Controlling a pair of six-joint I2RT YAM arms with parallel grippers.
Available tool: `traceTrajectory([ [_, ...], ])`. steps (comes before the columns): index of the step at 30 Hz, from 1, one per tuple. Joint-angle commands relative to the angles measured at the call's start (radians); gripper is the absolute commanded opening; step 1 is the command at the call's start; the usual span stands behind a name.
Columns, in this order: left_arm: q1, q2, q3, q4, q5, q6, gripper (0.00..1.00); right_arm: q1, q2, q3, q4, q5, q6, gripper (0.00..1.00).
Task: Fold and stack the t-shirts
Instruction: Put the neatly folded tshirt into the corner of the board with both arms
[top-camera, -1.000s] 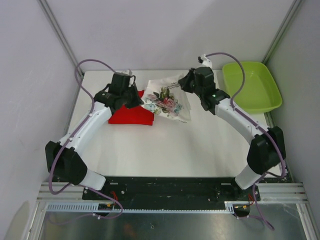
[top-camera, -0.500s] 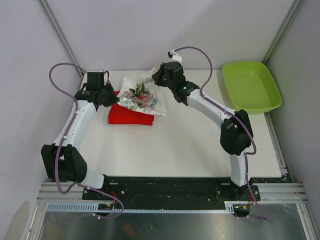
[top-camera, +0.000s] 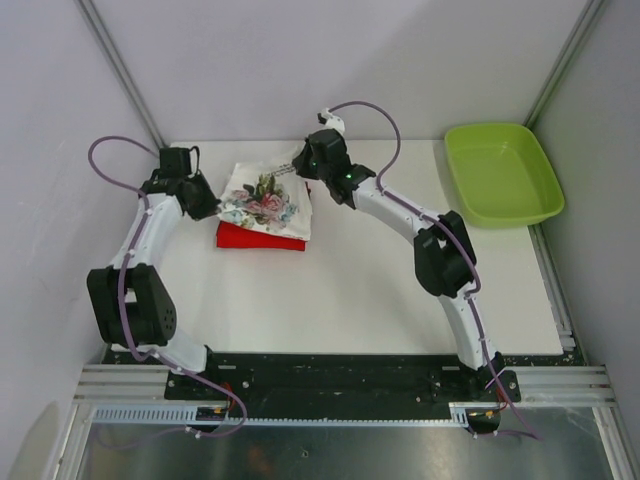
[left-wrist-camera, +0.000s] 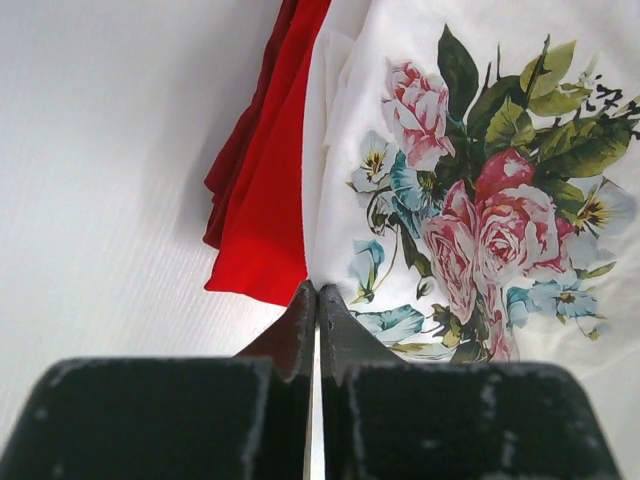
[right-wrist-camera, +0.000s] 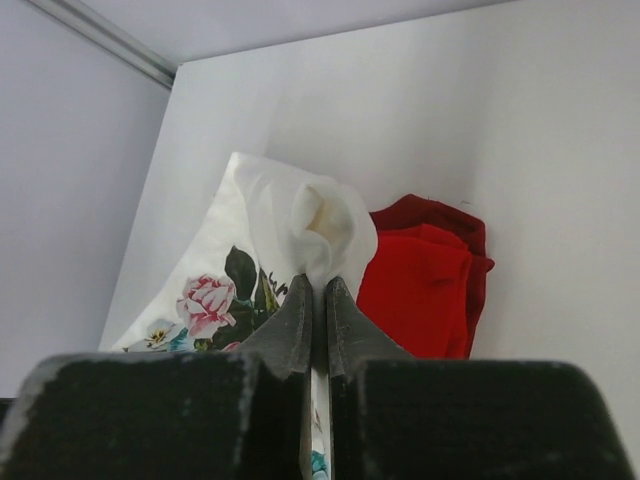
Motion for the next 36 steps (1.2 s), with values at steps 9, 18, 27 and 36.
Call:
traceTrajectory([
  [9, 0.058, 0.039, -0.033, 0.025, -0.033, 0.030, 0.00, -0.010, 0.063, 0.096, 0.015, 0.001, 0.002, 0.00],
  [18, 0.072, 0.046, -0.094, 0.032, -0.046, 0.025, 0.00, -0.021, 0.145, 0.197, -0.049, -0.019, -0.013, 0.00],
  [27, 0.076, 0.071, -0.171, 0.053, -0.054, 0.016, 0.13, -0.053, 0.224, 0.283, -0.203, -0.008, -0.013, 0.36],
  [36, 0.084, -0.058, -0.141, 0.055, -0.058, 0.032, 0.63, -0.137, 0.187, 0.360, -0.447, -0.026, 0.005, 0.64],
])
